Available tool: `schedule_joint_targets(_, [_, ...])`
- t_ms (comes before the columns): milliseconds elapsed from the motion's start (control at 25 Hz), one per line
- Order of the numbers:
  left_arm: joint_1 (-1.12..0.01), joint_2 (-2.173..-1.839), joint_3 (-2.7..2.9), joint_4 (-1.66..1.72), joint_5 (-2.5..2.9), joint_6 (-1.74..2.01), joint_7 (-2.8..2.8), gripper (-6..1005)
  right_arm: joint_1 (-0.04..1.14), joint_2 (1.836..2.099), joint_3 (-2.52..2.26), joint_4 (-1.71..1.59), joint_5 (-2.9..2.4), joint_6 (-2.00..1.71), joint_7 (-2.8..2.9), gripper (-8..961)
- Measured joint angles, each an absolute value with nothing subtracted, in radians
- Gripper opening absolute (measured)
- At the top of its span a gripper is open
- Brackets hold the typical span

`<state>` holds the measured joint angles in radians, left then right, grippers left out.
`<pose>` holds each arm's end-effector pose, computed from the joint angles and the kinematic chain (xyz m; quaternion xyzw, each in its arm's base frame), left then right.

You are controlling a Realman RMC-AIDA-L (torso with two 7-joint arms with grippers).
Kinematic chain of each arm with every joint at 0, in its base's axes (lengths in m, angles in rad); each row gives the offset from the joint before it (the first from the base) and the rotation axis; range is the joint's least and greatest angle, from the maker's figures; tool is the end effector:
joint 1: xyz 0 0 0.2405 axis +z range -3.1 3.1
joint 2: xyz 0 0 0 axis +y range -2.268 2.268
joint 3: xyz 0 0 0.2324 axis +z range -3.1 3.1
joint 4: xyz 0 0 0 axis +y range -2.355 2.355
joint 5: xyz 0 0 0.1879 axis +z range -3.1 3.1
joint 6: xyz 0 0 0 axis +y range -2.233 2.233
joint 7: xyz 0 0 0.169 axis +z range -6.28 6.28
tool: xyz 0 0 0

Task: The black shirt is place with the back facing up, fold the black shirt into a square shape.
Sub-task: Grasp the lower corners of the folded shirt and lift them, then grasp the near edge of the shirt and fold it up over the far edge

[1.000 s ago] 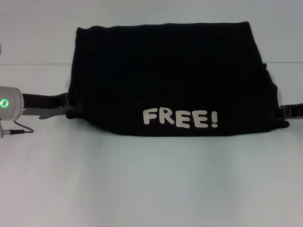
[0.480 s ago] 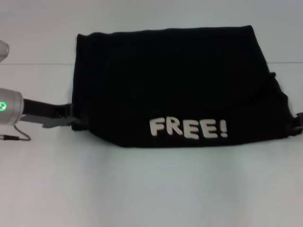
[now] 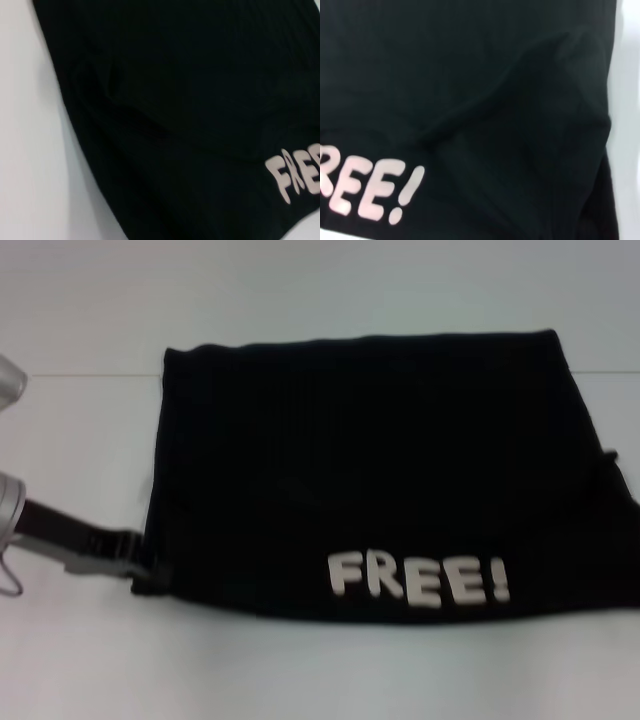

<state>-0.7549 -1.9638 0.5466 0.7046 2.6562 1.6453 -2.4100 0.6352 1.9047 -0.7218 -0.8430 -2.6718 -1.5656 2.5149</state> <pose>-0.2538 0.3310 0.0256 -0.7917 -0.6063 0.0005 0.0747 0.3025 0.3277 0.0674 -0.7579 0.6209 -0.0735 0.1863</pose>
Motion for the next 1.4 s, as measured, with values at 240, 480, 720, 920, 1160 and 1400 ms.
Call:
schedule_joint_targets(240, [-0.704, -1.994, 0.576, 0.787, 2.668, 1.861, -2.378, 41, 0.544, 1.957, -0.707, -1.038, -2.715, -1.791, 2.53, 83])
schedule_joint_targets(480, [-0.656, -2.026, 0.652, 0.835, 2.668, 1.959, -2.376, 41, 0.493, 1.977, -0.675, -1.115, -2.715, -1.892, 2.512, 83])
schedule_joint_targets(720, [-0.656, -2.02, 0.629, 0.835, 2.67, 1.946, -2.376, 42, 0.484, 1.988, -0.652, -1.104, -2.709, -1.902, 2.475, 84])
schedule_joint_targets(920, [-0.667, -1.997, 0.548, 0.848, 2.662, 1.959, -2.372, 42, 0.498, 1.988, -0.563, -1.126, -2.7, -1.954, 2.449, 84])
schedule_joint_targets(1160, [-0.725, -1.952, 0.446, 0.845, 2.6, 1.96, -2.385, 41, 0.554, 1.935, -0.454, -1.141, -2.627, -1.95, 2.452, 84])
schedule_joint_targets(1400, [-0.807, -1.919, 0.442, 0.739, 2.608, 1.696, -2.476, 42, 0.665, 1.859, -0.407, -0.951, -2.576, -1.7, 2.461, 84])
